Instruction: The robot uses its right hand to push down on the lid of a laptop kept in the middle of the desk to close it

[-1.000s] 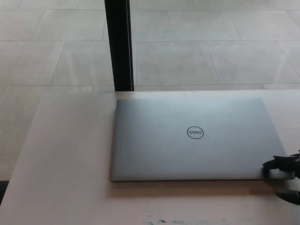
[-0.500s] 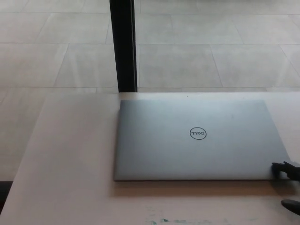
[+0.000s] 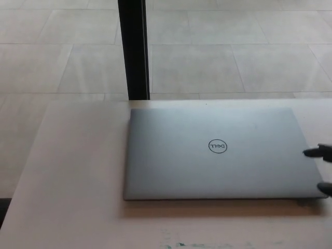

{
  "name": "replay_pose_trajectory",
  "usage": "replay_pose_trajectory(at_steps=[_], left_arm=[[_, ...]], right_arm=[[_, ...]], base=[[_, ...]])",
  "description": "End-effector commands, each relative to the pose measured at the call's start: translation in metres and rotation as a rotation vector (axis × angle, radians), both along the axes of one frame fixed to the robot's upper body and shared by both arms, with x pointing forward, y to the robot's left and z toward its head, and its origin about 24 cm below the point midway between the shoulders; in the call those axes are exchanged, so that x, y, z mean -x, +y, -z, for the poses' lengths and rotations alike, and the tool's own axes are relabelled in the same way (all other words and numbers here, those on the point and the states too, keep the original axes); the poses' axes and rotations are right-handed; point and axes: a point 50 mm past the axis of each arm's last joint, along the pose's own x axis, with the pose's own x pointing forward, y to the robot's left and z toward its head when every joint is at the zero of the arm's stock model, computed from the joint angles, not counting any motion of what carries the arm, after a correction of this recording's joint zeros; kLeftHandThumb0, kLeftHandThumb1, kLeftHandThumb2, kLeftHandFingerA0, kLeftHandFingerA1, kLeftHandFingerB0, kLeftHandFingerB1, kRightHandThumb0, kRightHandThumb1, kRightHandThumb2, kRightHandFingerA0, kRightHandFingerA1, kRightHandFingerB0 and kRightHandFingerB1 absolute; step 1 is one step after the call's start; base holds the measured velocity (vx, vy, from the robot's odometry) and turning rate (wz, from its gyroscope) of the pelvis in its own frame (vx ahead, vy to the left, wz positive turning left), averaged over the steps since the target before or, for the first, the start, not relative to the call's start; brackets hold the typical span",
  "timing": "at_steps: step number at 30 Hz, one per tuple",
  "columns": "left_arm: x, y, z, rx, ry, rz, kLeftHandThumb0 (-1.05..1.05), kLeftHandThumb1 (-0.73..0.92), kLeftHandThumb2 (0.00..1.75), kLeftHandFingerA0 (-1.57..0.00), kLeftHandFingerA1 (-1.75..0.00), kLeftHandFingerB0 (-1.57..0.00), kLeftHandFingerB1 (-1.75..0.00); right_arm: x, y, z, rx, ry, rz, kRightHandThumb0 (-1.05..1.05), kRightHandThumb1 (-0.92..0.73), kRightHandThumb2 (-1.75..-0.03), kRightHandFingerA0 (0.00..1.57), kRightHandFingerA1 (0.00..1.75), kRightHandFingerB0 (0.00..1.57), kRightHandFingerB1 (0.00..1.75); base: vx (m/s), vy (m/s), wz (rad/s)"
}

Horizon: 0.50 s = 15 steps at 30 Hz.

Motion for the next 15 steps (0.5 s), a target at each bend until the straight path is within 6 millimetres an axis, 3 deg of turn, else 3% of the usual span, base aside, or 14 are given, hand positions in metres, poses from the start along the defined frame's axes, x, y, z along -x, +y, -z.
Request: replay_pose_trajectory(at_steps=[1, 2, 5, 6, 7, 8, 9, 10, 11, 12, 13, 14, 15], left_arm=[[0.003, 0.008, -0.006, -0.018, 0.013, 0.0, -1.01, 0.92, 0.98, -0.22, -0.89, -0.16, -0.67], [0.003, 0.008, -0.006, -0.015, 0.009, -0.004, -1.01, 0.92, 0.96, -0.23, -0.94, -0.17, -0.71], [0.004, 0.008, -0.005, -0.013, 0.015, -0.002, -1.02, 0.92, 0.98, -0.22, -0.91, -0.15, -0.67], [0.006, 0.008, -0.005, -0.014, 0.022, -0.021, -1.03, 0.92, 0.93, -0.22, -0.89, -0.16, -0.66], [0.007, 0.008, -0.005, -0.011, 0.024, -0.04, -1.03, 0.92, 0.92, -0.23, -0.89, -0.17, -0.67], [0.007, 0.008, -0.004, -0.009, 0.022, -0.037, -1.02, 0.92, 0.91, -0.22, -0.89, -0.16, -0.68], [0.008, 0.008, -0.004, -0.01, 0.02, -0.035, -1.02, 0.92, 0.92, -0.22, -0.91, -0.17, -0.7], [0.008, 0.008, -0.004, -0.012, 0.02, -0.035, -1.02, 0.92, 0.92, -0.22, -0.91, -0.17, -0.7], [0.008, 0.007, -0.003, -0.01, 0.015, -0.028, -1.0, 0.92, 0.9, -0.23, -0.92, -0.18, -0.71], [0.008, 0.008, -0.003, -0.01, 0.019, -0.031, -1.0, 0.92, 0.9, -0.24, -0.94, -0.2, -0.73], [0.008, 0.008, -0.003, -0.015, 0.022, -0.023, -0.97, 0.82, 1.2, -0.26, -0.83, -0.23, -0.7], [0.01, 0.008, -0.003, -0.016, 0.024, -0.021, -0.97, 0.82, 1.2, -0.26, -0.83, -0.23, -0.7], [0.011, 0.008, -0.003, -0.016, 0.028, -0.015, -1.02, 0.92, 0.92, -0.22, -0.89, -0.16, -0.67]], right_arm=[[0.004, -0.017, -0.067, -0.143, -0.147, -0.005, -0.74, -0.74, -1.12, 0.36, 0.58, 0.31, 0.51], [0.01, -0.026, -0.088, -0.171, -0.197, 0.034, -0.73, -0.88, -0.67, 0.38, 0.47, 0.4, 0.36], [0.018, -0.038, -0.105, -0.205, -0.254, 0.061, -0.72, -0.87, -0.66, 0.39, 0.5, 0.42, 0.38], [0.031, -0.058, -0.119, -0.179, -0.293, 0.137, -0.74, -0.9, -0.67, 0.35, 0.47, 0.39, 0.37], [0.039, -0.07, -0.122, -0.178, -0.327, 0.17, -0.73, -0.74, -1.11, 0.32, 0.56, 0.31, 0.51], [0.045, -0.079, -0.124, -0.186, -0.361, 0.188, -0.69, -0.87, -0.66, 0.38, 0.47, 0.41, 0.41], [0.052, -0.09, -0.124, -0.188, -0.388, 0.229, -0.64, -0.69, -1.11, 0.35, 0.6, 0.29, 0.53], [0.055, -0.094, -0.124, -0.187, -0.393, 0.243, -0.64, -0.69, -1.11, 0.35, 0.6, 0.29, 0.53], [0.064, -0.106, -0.123, -0.199, -0.425, 0.287, -0.69, -0.87, -0.66, 0.4, 0.5, 0.42, 0.41], [0.074, -0.12, -0.12, -0.236, -0.436, 0.358, -0.7, -0.7, -1.11, 0.39, 0.62, 0.32, 0.52], [0.091, -0.143, -0.11, -0.306, -0.461, 0.459, -0.78, -0.89, -0.66, 0.41, 0.65, 0.45, 0.46], [0.099, -0.151, -0.107, -0.332, -0.473, 0.497, -0.78, -0.89, -0.66, 0.41, 0.65, 0.45, 0.46], [0.115, -0.173, -0.094, -0.45, -0.497, 0.616, -0.84, -0.7, -1.16, 0.54, 0.84, 0.42, 0.63]], base=[[0.0, 0.0, 0.0], [0.0, 0.0, 0.0], [0.0, 0.0, 0.0], [0.0, 0.0, 0.0], [0.0, 0.0, 0.0], [0.0, 0.0, 0.0], [0.0, 0.0, 0.0], [0.0, 0.0, 0.0], [0.0, 0.0, 0.0], [0.0, 0.0, 0.0], [0.0, 0.0, 0.0], [0.0, 0.0, 0.0], [0.0, 0.0, 0.0]])
